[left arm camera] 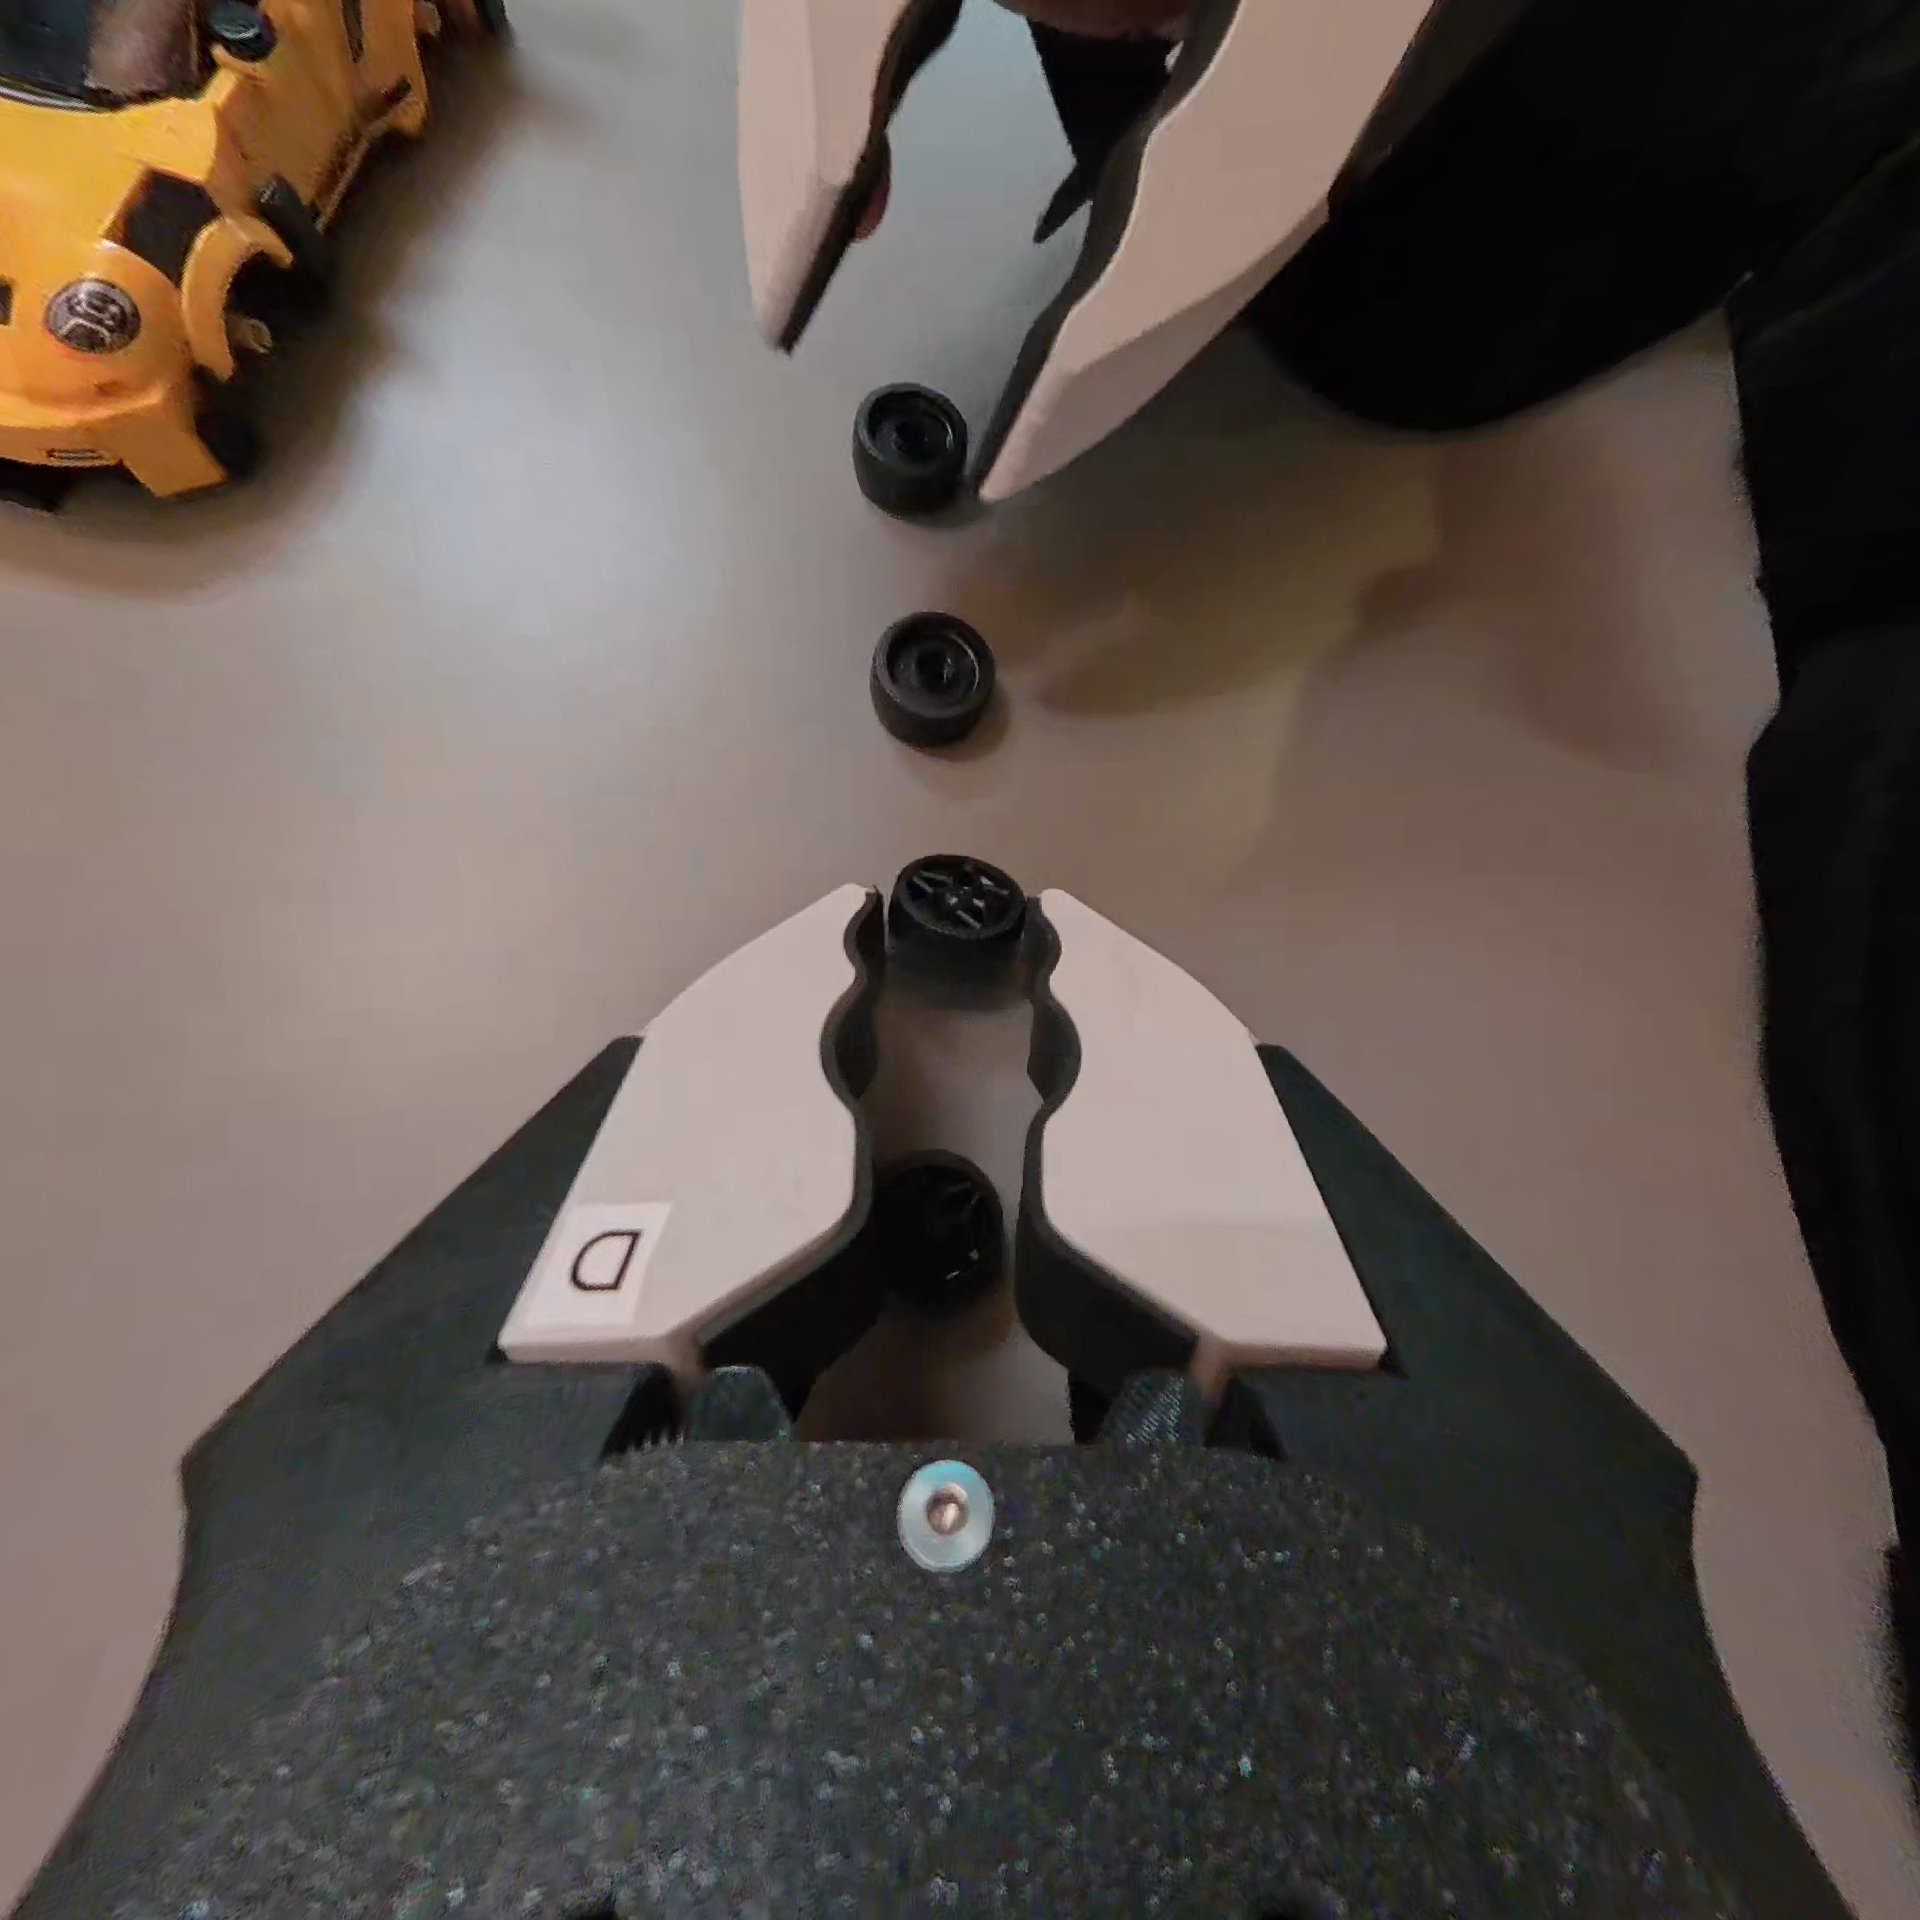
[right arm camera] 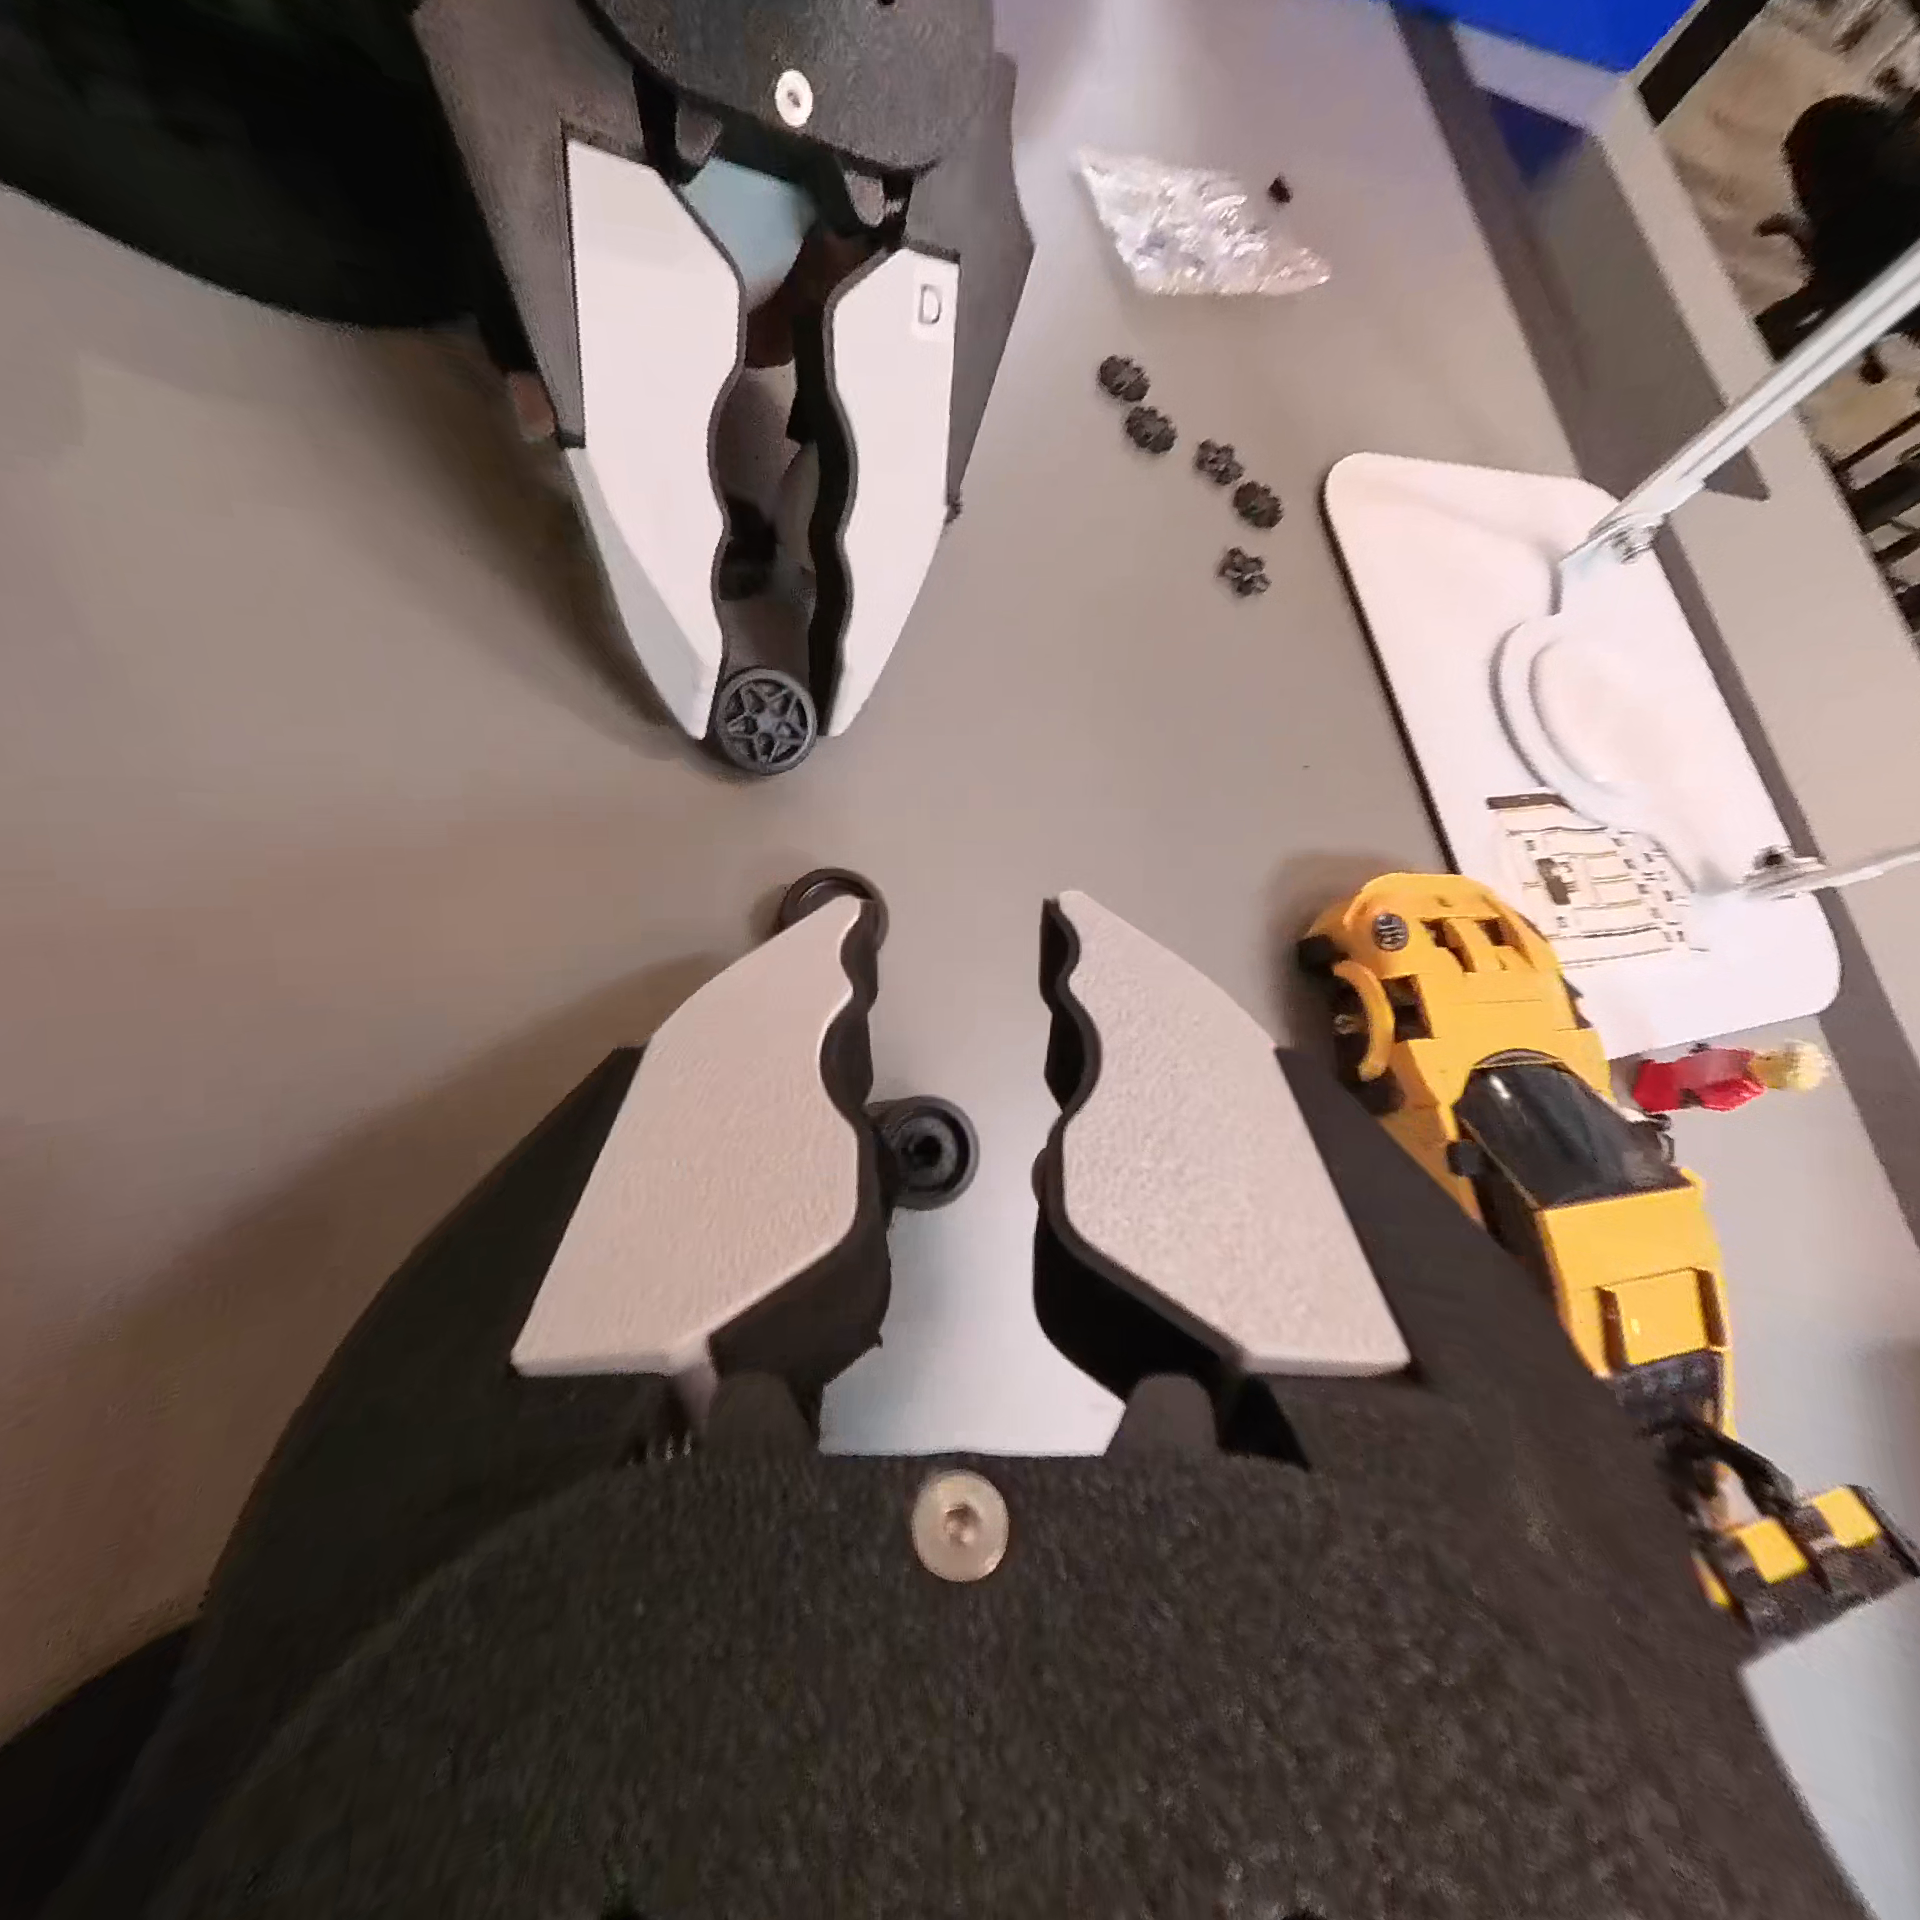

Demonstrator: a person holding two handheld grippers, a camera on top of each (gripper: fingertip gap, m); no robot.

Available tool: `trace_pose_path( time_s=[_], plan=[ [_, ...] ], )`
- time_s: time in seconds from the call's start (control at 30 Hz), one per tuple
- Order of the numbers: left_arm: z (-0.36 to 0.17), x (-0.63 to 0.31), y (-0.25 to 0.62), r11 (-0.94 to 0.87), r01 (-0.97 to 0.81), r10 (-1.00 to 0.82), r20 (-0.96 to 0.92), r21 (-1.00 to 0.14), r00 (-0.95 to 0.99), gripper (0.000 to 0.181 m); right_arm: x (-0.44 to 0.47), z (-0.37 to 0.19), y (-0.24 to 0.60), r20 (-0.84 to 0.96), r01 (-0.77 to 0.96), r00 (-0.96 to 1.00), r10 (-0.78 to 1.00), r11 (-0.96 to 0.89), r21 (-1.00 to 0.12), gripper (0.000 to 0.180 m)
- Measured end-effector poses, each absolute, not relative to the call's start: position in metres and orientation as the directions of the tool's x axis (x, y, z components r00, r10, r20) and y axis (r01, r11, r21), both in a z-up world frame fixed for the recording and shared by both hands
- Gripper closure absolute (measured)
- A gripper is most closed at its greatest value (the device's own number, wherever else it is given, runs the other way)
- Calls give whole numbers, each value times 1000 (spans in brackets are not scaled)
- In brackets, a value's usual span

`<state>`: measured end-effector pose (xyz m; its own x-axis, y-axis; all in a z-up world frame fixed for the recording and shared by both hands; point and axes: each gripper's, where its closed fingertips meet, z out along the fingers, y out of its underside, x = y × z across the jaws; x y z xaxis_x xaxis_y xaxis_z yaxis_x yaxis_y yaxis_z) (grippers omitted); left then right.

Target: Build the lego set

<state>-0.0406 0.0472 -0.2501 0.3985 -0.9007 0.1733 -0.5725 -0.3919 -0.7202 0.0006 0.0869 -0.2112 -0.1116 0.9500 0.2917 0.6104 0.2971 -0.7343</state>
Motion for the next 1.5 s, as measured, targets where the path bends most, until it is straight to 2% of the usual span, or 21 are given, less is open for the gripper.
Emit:
trace_pose_path(
  time_s=[0.13,0.23,0.33,0.43,0.57,0.7,0.9,1.23,1.37,1.5],
  plan=[
    [-254,-46,45,-383,-603,-904,151,-699,399,142,2,-218,83,274,637,-133,953,293,-713,151],
    [-237,-50,47,-375,-539,-902,161,-755,401,142,0,-217,86,283,632,-114,952,290,-719,151],
    [-214,-80,76,-394,-422,-827,115,-816,550,152,-2,-208,95,312,607,-65,948,286,-742,151],
    [-206,-130,112,-439,-326,-663,57,-837,746,156,-3,-189,109,365,545,28,930,292,-786,151],
    [-215,-175,139,-487,-311,-497,-35,-816,867,158,5,-142,136,387,383,264,883,272,-883,153],
    [-233,-175,154,-515,-396,-506,-103,-761,856,156,23,-108,157,334,244,444,832,246,-938,156],
    [-253,-157,173,-578,-444,-549,-76,-684,832,155,37,-94,168,314,188,536,784,252,-949,159],
    [-258,-145,182,-648,-384,-524,18,-658,852,162,35,-98,163,308,187,496,812,247,-951,162],
    [-257,-143,178,-635,-408,-549,11,-656,836,169,22,-119,148,333,269,361,871,244,-932,165],
    [-249,-114,152,-558,-464,-676,53,-687,735,169,15,-140,136,369,372,256,893,261,-891,162]
  ],
)
